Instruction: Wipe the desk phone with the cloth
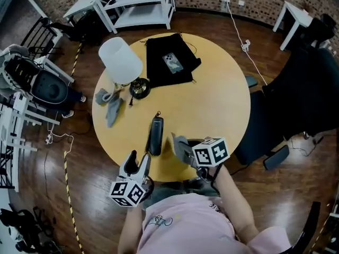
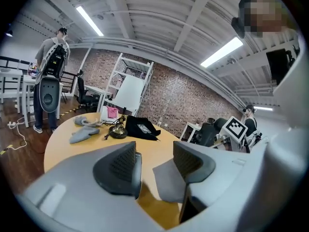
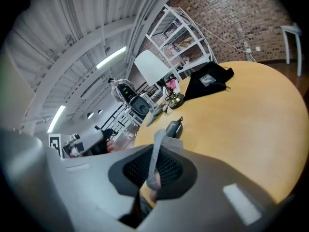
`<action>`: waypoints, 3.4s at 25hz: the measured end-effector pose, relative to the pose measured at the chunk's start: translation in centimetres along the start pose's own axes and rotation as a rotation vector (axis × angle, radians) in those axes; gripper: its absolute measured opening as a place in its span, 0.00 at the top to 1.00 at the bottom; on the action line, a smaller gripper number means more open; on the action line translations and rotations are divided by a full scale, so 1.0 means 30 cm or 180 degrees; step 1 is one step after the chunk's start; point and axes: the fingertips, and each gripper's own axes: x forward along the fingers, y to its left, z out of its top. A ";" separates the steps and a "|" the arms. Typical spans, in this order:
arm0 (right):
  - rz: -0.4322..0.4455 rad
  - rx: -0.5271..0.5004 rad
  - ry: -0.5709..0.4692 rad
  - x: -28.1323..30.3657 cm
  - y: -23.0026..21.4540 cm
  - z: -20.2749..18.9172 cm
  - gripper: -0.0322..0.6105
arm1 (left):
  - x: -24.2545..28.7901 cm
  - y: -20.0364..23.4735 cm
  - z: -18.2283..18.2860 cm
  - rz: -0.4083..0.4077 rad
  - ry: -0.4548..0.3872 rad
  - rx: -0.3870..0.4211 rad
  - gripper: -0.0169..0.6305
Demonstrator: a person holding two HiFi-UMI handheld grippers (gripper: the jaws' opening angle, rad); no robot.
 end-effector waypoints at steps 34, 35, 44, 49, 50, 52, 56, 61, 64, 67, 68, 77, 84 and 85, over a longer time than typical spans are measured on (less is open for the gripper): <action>-0.0284 0.0168 0.0027 0.147 -0.126 0.073 0.94 | 0.482 0.220 -0.309 0.0248 0.1333 0.0653 0.62; -0.0237 0.0098 0.0044 0.181 -0.115 0.097 0.94 | 0.457 0.222 -0.279 0.0227 0.1236 0.0536 0.62; -0.0455 -0.0235 0.0581 0.648 -0.135 0.214 0.94 | 0.179 0.355 -0.041 0.0200 0.0366 -0.0207 0.62; -0.0652 0.0047 0.0925 0.713 -0.150 0.080 0.94 | 0.152 0.419 -0.011 0.0008 0.0291 -0.0270 0.62; -0.0603 0.0100 0.1006 0.713 -0.130 0.028 0.94 | 0.150 0.434 -0.008 -0.0033 0.0278 -0.0300 0.62; -0.0557 0.0150 0.1082 0.717 -0.104 -0.036 0.94 | 0.147 0.465 -0.002 -0.0107 0.0251 -0.0380 0.62; -0.0847 0.0129 0.0730 0.733 -0.178 0.136 0.94 | 0.146 0.511 0.016 -0.0213 0.0209 -0.0466 0.62; -0.0971 0.0422 0.0608 0.766 -0.230 0.194 0.94 | 0.131 0.544 0.020 -0.0285 0.0195 -0.0557 0.62; -0.0723 0.0417 0.0788 0.764 -0.101 0.026 0.94 | 0.137 0.559 0.022 -0.0303 0.0223 -0.0618 0.62; -0.0460 0.0370 0.1021 0.737 0.039 -0.142 0.94 | 0.142 0.580 0.032 -0.0328 0.0180 -0.0658 0.62; -0.0404 0.0384 0.1088 0.732 0.065 -0.182 0.94 | 0.142 0.589 0.034 -0.0338 0.0158 -0.0680 0.62; -0.0677 0.0150 0.0577 0.779 -0.076 0.220 0.94 | 0.110 0.618 0.032 -0.0406 0.0040 -0.0855 0.63; -0.0543 0.0369 0.0792 0.809 -0.039 0.083 0.94 | 0.097 0.599 0.025 -0.0426 0.0069 -0.0877 0.63; -0.0464 0.0402 0.0898 0.801 -0.005 -0.008 0.94 | 0.100 0.595 0.024 -0.0442 0.0081 -0.0876 0.63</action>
